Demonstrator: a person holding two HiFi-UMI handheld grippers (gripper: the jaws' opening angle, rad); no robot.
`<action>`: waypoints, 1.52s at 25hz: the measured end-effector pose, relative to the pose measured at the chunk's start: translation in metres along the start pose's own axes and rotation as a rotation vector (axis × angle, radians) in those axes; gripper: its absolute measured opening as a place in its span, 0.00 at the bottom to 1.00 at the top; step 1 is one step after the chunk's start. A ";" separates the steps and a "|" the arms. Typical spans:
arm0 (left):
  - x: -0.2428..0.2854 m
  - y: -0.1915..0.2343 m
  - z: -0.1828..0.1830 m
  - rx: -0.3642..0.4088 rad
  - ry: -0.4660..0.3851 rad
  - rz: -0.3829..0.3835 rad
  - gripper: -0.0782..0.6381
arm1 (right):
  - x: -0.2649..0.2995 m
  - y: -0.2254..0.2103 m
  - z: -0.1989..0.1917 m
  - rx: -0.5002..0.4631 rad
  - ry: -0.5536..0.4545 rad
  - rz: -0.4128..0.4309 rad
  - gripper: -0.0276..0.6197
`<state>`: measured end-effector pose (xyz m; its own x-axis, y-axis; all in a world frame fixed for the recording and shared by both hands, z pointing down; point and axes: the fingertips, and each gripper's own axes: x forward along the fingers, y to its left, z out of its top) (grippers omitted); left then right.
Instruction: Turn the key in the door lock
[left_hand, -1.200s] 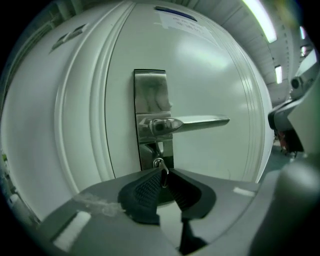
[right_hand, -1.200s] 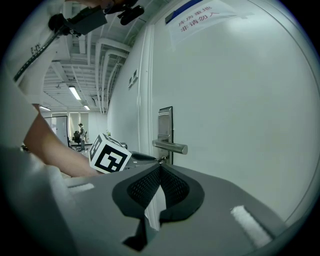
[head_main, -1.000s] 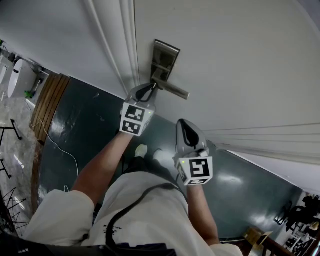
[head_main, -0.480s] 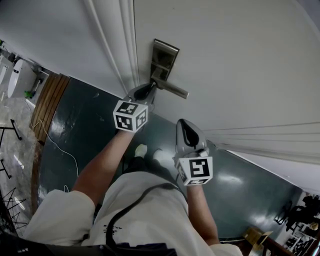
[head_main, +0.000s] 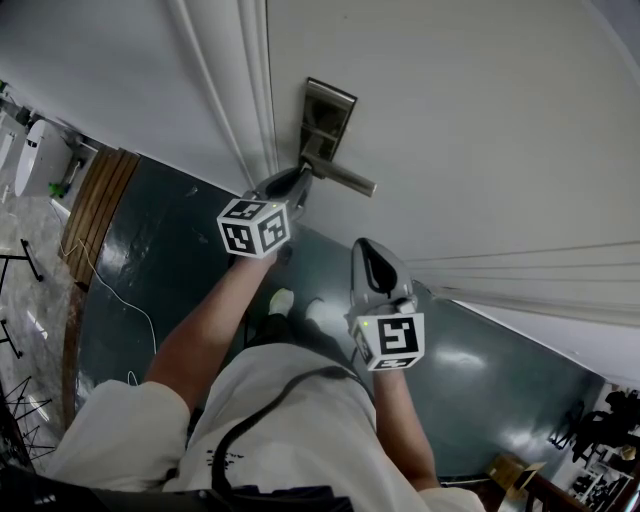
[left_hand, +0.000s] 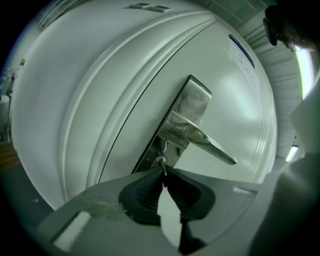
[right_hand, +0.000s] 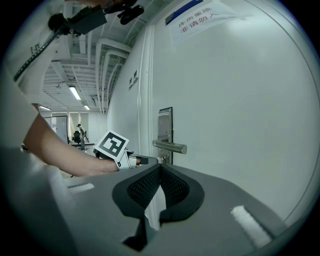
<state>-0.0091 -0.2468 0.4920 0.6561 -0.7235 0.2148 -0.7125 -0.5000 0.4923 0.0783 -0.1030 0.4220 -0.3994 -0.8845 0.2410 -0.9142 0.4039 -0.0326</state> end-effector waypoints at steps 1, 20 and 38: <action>0.000 0.000 0.000 -0.025 -0.003 -0.006 0.15 | 0.000 0.001 0.001 0.000 -0.003 0.002 0.05; -0.001 0.000 0.002 -0.456 -0.085 -0.190 0.15 | -0.001 0.000 0.000 -0.001 0.001 -0.002 0.05; -0.003 -0.005 0.009 -0.822 -0.163 -0.378 0.16 | -0.002 0.000 -0.002 -0.002 0.008 -0.015 0.05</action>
<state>-0.0093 -0.2463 0.4813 0.7219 -0.6700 -0.1734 -0.0158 -0.2664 0.9637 0.0794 -0.1004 0.4234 -0.3852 -0.8886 0.2492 -0.9199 0.3913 -0.0269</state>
